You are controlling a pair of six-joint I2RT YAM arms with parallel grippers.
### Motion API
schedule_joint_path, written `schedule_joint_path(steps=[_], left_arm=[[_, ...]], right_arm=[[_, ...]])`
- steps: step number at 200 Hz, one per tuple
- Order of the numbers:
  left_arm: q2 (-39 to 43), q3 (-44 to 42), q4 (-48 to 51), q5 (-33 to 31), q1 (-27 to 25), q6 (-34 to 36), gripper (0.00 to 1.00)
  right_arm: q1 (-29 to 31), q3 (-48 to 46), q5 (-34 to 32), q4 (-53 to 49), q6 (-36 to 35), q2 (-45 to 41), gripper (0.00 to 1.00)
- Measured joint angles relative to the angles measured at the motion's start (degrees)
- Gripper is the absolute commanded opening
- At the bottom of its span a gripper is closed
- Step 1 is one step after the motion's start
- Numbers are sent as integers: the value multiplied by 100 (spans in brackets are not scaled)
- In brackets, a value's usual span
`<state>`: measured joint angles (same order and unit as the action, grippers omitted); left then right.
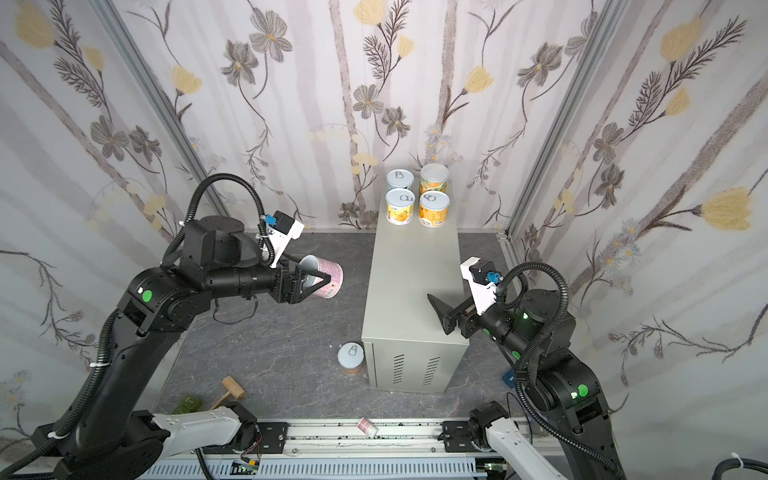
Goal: Place and organize the canned foods onto the counter
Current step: 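Lift the pink-labelled can with the left gripper up onto the cabinet top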
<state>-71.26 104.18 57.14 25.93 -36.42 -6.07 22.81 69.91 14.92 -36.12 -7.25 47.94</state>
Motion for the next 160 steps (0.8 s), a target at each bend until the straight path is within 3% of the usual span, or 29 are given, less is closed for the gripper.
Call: schedule_joint_path(steps=[77, 160], left_arm=[[-1368, 1587, 610, -153, -997, 481, 53], [-3091, 3499, 1318, -431, -1574, 901, 53]], right_arm=[[55, -28, 140, -4, -33, -103, 100], [70, -92, 133, -11, -31, -380, 100]])
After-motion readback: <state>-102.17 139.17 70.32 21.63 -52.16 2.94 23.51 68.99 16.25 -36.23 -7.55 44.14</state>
